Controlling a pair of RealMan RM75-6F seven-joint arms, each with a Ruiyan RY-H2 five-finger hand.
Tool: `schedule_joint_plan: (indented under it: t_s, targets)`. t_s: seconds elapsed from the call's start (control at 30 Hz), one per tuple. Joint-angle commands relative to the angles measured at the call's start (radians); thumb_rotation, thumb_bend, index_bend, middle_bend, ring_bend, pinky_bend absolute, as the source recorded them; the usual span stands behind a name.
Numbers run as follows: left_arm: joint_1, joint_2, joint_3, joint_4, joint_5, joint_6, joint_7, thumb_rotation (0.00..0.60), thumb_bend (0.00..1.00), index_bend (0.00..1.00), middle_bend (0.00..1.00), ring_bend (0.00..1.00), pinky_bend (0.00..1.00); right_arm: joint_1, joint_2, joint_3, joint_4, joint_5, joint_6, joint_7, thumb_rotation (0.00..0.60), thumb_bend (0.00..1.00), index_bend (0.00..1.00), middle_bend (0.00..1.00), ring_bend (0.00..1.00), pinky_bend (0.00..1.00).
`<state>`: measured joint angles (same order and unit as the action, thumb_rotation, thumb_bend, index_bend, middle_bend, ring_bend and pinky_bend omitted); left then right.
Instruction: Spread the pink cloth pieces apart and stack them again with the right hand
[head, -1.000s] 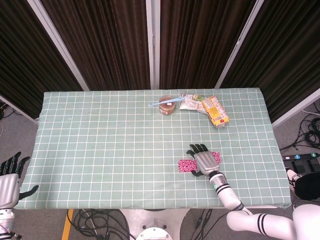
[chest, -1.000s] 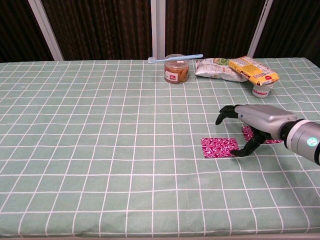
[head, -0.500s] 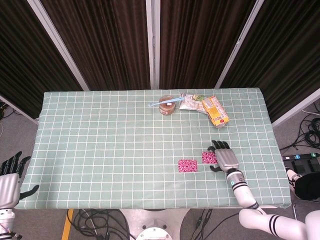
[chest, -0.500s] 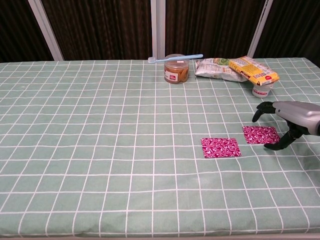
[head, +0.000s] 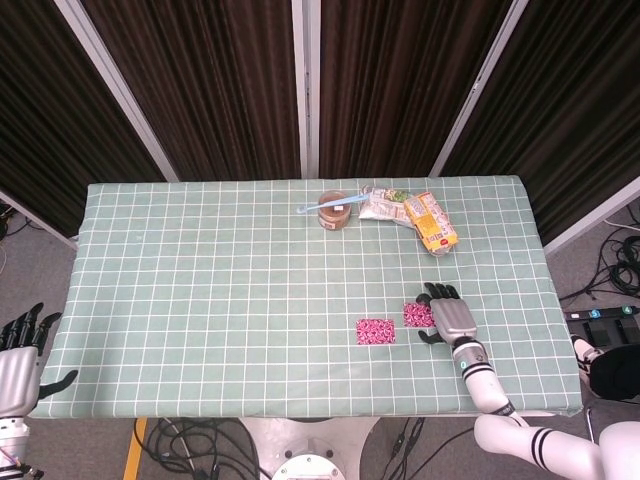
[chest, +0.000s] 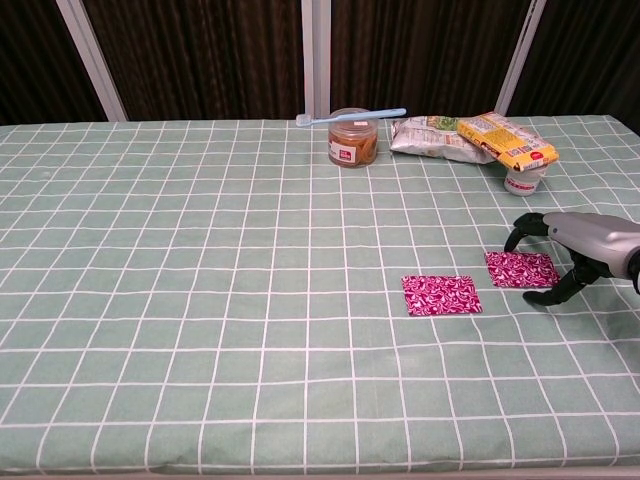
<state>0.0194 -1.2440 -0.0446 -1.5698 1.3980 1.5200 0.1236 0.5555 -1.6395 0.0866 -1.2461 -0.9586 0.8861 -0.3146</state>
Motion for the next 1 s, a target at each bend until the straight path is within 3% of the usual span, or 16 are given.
schedule_joint_plan:
  t_s: [0.03,0.4,1.0]
  targets:
    - [0.0,0.0,0.0,0.0,0.0,-0.001,0.0,0.6,0.16,0.22,0.15,0.11,0.13,-0.001,-0.002,0.002,0.004,0.0,-0.003,0.001,0.54,0.17,0.26,0.04,0.0,0.0]
    - [-0.003,0.0,-0.001,-0.002,0.001,-0.002,0.003,0.6,0.16,0.22,0.15,0.11,0.13,-0.011,-0.001,0.011,0.01,-0.001,0.0,0.004,0.546,0.17,0.35,0.05,0.0,0.0]
    - [0.001,0.001,0.001,0.0,0.002,0.004,0.0,0.6,0.16,0.22,0.15,0.11,0.13,-0.02,0.028,0.035,-0.026,-0.018,0.025,0.014,0.547,0.17,0.36,0.06,0.0,0.0]
